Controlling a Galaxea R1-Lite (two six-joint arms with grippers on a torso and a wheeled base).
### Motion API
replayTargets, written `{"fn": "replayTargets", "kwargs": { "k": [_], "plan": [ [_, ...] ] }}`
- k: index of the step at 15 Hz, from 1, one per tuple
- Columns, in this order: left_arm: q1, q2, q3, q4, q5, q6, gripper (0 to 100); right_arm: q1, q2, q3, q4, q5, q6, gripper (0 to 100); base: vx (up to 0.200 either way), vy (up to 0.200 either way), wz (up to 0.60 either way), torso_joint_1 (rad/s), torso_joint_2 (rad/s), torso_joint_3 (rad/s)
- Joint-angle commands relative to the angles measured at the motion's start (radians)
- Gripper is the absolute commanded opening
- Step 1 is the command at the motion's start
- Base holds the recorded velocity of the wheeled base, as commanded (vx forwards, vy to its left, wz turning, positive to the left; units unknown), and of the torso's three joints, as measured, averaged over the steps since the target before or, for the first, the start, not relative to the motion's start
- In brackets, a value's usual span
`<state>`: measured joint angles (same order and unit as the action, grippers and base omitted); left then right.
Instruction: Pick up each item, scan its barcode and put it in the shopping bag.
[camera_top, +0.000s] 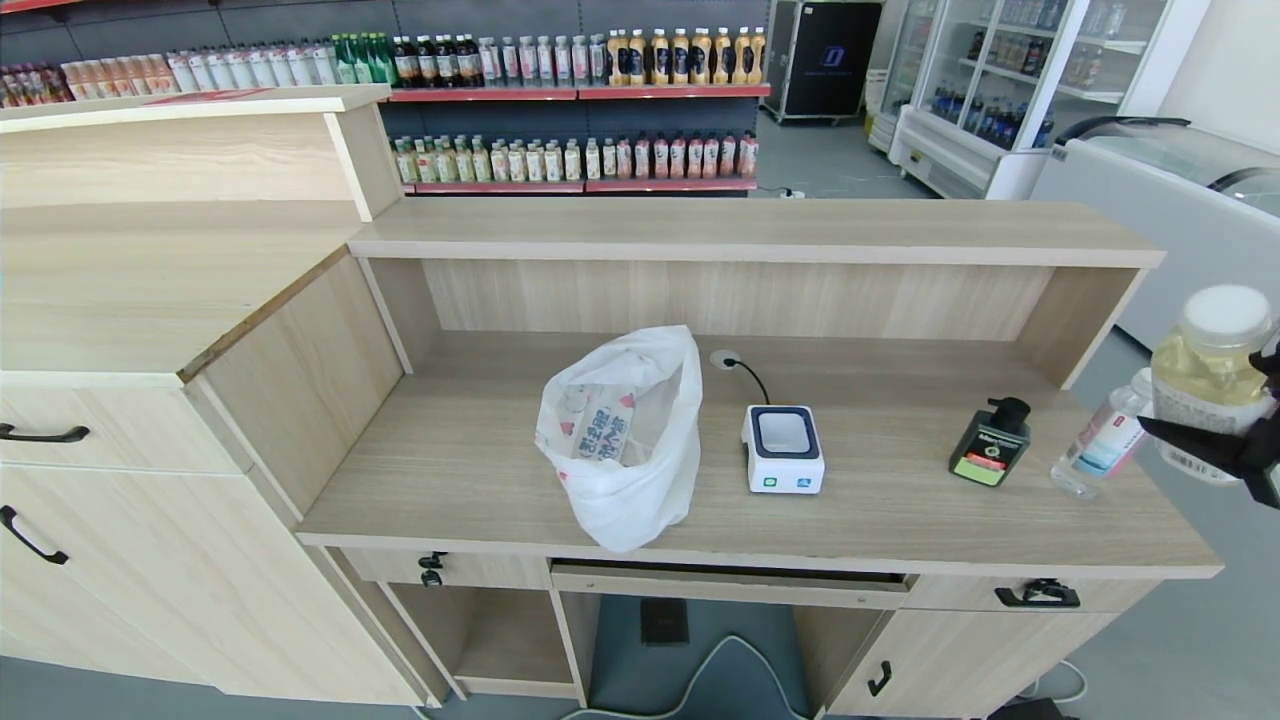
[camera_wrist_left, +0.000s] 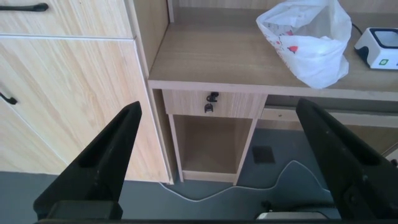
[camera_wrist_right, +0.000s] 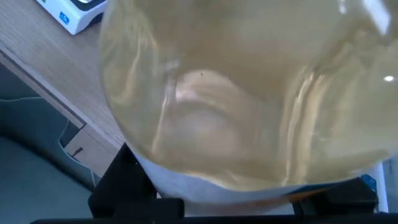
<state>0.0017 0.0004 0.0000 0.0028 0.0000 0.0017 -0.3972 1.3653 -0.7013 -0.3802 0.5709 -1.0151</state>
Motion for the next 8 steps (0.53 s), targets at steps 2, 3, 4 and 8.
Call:
{"fn": "replayTargets", "kwargs": {
  "k": [2,3,4,8],
  "plan": [
    [0.000,0.000,0.000,0.000,0.000,0.000,100,-0.022,0.064,-0.024,-0.019,0.095,-0.086,0,0.000,0.000,0.60,0.000,0.00,0.007],
    [0.000,0.000,0.000,-0.001,0.000,0.000,100,-0.020,0.092,-0.026,-0.077,0.095,-0.105,0,0.000,0.000,0.60,-0.007,0.00,0.002],
    [0.000,0.000,0.000,0.000,0.000,0.000,100,-0.015,0.117,-0.021,-0.132,0.095,-0.105,0,0.000,0.000,0.60,0.002,0.00,0.007],
    [0.000,0.000,0.000,0.000,0.000,0.000,100,0.017,0.282,-0.027,-0.434,0.113,-0.106,0,0.000,0.000,0.45,0.003,0.00,-0.001]
  ]
}}
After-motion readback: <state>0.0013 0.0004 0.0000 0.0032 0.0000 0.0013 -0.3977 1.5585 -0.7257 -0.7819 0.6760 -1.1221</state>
